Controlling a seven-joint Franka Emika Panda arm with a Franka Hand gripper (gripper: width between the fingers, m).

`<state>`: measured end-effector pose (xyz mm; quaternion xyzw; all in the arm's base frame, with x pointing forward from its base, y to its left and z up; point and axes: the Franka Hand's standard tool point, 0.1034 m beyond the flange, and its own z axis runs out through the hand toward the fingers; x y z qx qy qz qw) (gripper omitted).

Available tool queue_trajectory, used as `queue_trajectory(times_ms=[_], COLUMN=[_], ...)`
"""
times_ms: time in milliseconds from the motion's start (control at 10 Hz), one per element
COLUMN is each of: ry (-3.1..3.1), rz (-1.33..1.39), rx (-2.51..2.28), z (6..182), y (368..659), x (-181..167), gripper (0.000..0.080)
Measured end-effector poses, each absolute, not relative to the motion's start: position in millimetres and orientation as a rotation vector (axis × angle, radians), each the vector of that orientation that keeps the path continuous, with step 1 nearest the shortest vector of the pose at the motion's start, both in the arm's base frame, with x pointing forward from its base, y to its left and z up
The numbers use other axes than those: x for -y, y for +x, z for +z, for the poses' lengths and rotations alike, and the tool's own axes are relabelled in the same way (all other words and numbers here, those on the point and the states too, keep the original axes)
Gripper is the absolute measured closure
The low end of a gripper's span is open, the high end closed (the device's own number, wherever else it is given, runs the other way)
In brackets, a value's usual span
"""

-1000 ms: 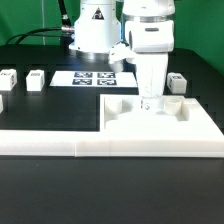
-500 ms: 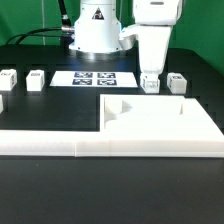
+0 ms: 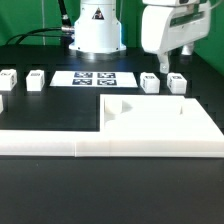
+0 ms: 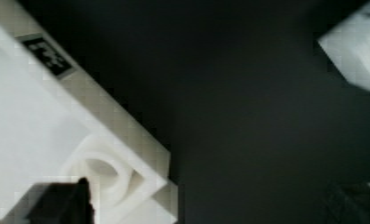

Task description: Assemble square table

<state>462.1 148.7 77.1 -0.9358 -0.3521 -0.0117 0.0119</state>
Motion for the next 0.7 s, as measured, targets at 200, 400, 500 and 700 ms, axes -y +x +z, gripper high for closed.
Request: queue_trajectory(times_ms=[200,400,500,700], ry=[-2.971,-3.024,-3.052,-3.081], rz=[-0.034,-0.026,-0.002,0.053], rx=[0.924,0.699,0.555,0.263], z=[77.1,76.4,71.7,62.1], y=[462.3,460.6,452.2,435.6], x=[-148.4,-151.2,-156.8,-165.0], gripper=[0.0150,0.0150,0.0150,0.0150])
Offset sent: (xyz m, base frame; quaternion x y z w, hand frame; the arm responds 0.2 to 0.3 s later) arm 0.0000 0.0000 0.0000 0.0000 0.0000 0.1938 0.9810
